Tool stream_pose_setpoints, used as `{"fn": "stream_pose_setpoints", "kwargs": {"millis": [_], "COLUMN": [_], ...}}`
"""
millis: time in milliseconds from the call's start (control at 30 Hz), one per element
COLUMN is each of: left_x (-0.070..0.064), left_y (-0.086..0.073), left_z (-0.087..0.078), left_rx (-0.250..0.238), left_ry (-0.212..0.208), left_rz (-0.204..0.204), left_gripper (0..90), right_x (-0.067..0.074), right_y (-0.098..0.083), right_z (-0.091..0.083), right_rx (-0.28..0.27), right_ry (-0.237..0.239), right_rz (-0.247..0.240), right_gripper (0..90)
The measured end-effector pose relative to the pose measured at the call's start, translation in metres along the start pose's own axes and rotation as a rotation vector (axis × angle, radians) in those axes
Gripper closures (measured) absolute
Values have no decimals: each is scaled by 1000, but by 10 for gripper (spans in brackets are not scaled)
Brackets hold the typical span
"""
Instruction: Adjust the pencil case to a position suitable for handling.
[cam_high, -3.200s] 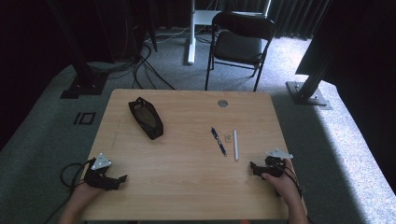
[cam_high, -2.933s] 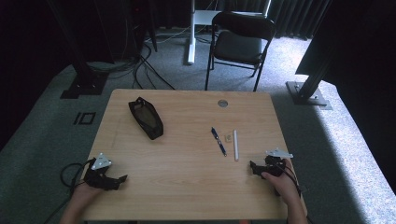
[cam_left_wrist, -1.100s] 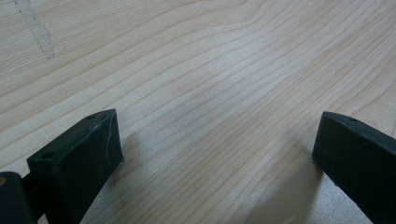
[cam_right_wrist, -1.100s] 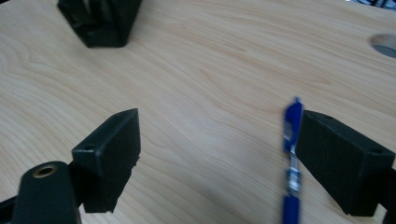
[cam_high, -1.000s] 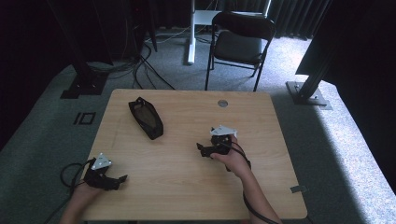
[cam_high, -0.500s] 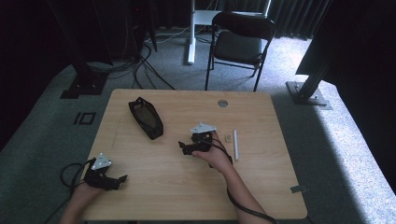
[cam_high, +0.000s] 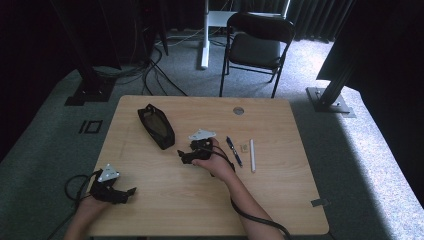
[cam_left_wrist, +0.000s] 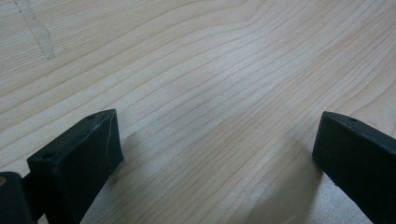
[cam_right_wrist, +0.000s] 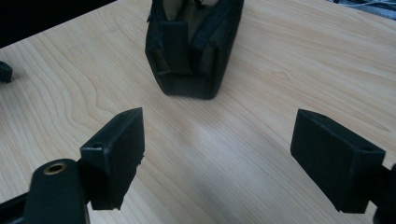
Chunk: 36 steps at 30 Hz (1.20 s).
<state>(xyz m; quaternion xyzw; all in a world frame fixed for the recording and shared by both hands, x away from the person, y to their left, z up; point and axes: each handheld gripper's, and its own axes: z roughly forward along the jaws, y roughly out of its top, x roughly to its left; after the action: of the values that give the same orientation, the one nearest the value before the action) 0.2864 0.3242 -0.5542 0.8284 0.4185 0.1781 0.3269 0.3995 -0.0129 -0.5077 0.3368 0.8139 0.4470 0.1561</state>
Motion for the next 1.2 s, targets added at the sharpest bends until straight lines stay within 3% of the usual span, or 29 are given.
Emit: {"fn": "stream_pose_setpoints", "kwargs": {"millis": [600, 800, 1000, 1033, 1200], "left_x": [0, 0, 0, 0, 0], "left_y": [0, 0, 0, 0, 0], "left_z": [0, 0, 0, 0, 0], "left_rx": [0, 0, -1, -1, 0], "left_ry": [0, 0, 0, 0, 0], "left_rz": [0, -1, -1, 0, 0], "left_gripper": [16, 16, 16, 16, 16], "right_x": [18, 23, 24, 24, 24], "right_y": [16, 21, 27, 28, 31], "right_z": [32, 40, 46, 47, 51], "right_rx": [-3, -19, -29, -34, -27], "right_ry": [9, 1, 9, 11, 11], "right_rz": [4, 15, 28, 19, -2], "right_gripper": [205, 272, 457, 500, 552]}}
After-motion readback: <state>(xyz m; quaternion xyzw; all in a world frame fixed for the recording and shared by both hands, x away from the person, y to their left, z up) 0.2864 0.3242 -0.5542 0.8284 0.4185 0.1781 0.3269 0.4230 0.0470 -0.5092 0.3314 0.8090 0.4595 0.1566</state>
